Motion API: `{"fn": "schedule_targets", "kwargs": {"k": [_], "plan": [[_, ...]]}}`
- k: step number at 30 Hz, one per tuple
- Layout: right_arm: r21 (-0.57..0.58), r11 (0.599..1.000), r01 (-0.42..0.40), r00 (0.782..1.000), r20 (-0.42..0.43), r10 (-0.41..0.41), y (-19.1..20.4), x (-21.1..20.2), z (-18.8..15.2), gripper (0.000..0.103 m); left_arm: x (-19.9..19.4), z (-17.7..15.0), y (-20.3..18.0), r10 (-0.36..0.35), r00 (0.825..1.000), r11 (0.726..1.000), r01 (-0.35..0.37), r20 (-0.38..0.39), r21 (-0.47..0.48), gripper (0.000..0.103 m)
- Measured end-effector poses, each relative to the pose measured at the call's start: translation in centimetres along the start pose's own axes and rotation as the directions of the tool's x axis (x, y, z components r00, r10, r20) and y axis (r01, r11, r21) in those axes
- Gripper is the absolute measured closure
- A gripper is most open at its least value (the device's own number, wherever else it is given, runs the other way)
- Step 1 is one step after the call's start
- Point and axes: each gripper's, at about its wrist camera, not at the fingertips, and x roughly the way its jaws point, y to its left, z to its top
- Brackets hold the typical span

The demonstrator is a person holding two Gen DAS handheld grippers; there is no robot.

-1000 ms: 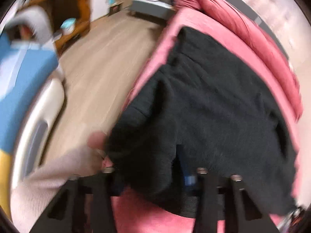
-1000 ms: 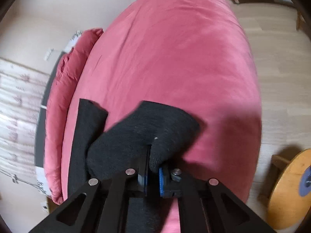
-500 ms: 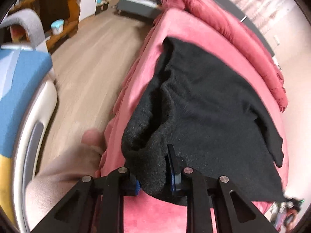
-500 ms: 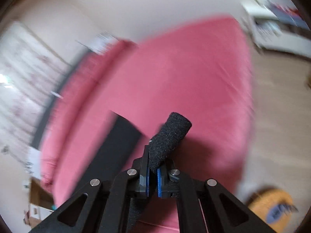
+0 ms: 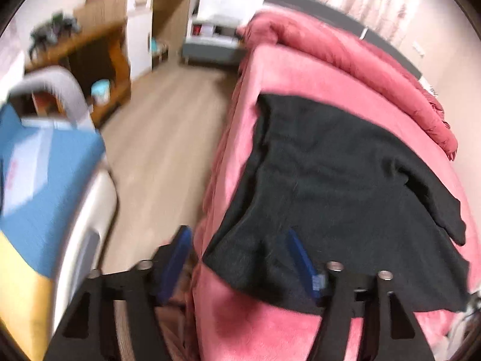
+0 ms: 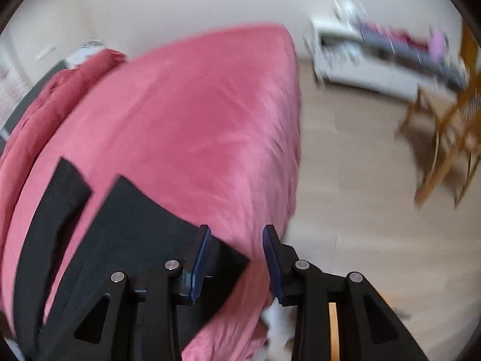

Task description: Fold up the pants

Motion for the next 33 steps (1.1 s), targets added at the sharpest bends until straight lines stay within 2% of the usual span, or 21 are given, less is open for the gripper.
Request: {"fn": "schedule_targets", "kwargs": {"k": [2, 4, 6, 8, 10, 13, 16, 19, 22, 24, 26, 27, 29, 30, 32, 33], "plan": [[-0.089, 0.992, -0.088, 0.996, -0.008, 0.088, 3.3, -0.4, -1.4, 0.067, -0.3, 0.6, -1.7, -0.014, 0.999, 0.999, 0.011, 0.044, 0.050, 0.021], [-0.145, 0.972, -0.184, 0.982, -0.066, 0.176, 6.2, -0.2, -2.8, 0.067, 0.1, 1.1, -4.0, -0.043, 0.998, 0.994, 0.038, 0.054, 0.099, 0.014], [-0.163, 0.943, -0.291, 0.953, -0.131, 0.272, 9.5, 0.6, -3.6, 0.067, 1.2, 1.5, -6.0, -0.074, 0.997, 0.990, 0.069, 0.031, 0.123, 0.014], [-0.128, 0.910, -0.395, 0.911, -0.180, 0.370, 12.3, 1.4, -4.0, 0.067, 2.7, 2.0, -8.0, -0.100, 0.995, 0.984, 0.099, -0.001, 0.145, 0.014], [-0.103, 0.892, -0.441, 0.886, -0.209, 0.414, 14.4, 2.3, -3.8, 0.064, 4.4, 2.3, -10.4, -0.111, 0.994, 0.977, 0.113, -0.021, 0.181, 0.014], [-0.054, 0.890, -0.452, 0.871, -0.240, 0.428, 16.7, 3.9, -3.3, 0.063, 6.4, 2.9, -13.6, -0.156, 0.986, 0.960, 0.165, -0.056, 0.226, 0.014], [0.064, 0.881, -0.469, 0.847, -0.249, 0.469, 17.8, 6.6, -2.4, 0.063, 8.4, 3.3, -16.4, -0.152, 0.987, 0.943, 0.163, -0.059, 0.290, 0.014], [0.124, 0.891, -0.436, 0.857, -0.245, 0.453, 19.0, 8.9, -1.2, 0.063, 10.2, 4.1, -18.3, -0.149, 0.986, 0.933, 0.165, -0.072, 0.320, 0.014], [0.139, 0.900, -0.414, 0.871, -0.227, 0.436, 20.4, 11.4, 0.3, 0.063, 12.2, 4.9, -19.1, -0.150, 0.984, 0.939, 0.172, -0.096, 0.298, 0.014], [0.168, 0.885, -0.433, 0.855, -0.233, 0.463, 21.1, 12.8, 1.0, 0.063, 13.8, 5.5, -19.5, -0.144, 0.983, 0.944, 0.171, -0.113, 0.284, 0.014], [0.200, 0.874, -0.443, 0.838, -0.254, 0.483, 22.2, 14.4, 1.2, 0.063, 14.4, 5.6, -20.0, -0.144, 0.983, 0.937, 0.173, -0.117, 0.305, 0.013], [0.212, 0.881, -0.423, 0.844, -0.263, 0.468, 22.1, 14.3, 1.2, 0.067, 14.7, 5.7, -20.4, -0.132, 0.985, 0.930, 0.161, -0.109, 0.330, 0.012], [0.173, 0.927, -0.333, 0.882, -0.291, 0.371, 22.9, 14.0, 1.8, 0.081, 15.1, 5.7, -21.2, -0.131, 0.986, 0.920, 0.159, -0.100, 0.358, 0.011], [0.154, 0.935, -0.319, 0.895, -0.277, 0.351, 23.1, 13.6, 2.3, 0.095, 15.3, 5.9, -21.3, -0.144, 0.984, 0.918, 0.173, -0.107, 0.357, 0.011], [0.126, 0.912, -0.389, 0.899, -0.165, 0.406, 23.4, 11.2, 4.4, 0.096, 15.7, 6.4, -21.2, -0.164, 0.979, 0.920, 0.195, -0.118, 0.339, 0.011], [0.065, 0.914, -0.401, 0.909, -0.096, 0.405, 24.0, 9.4, 5.8, 0.096, 15.9, 6.7, -21.1, -0.174, 0.977, 0.921, 0.206, -0.126, 0.330, 0.011]]}}
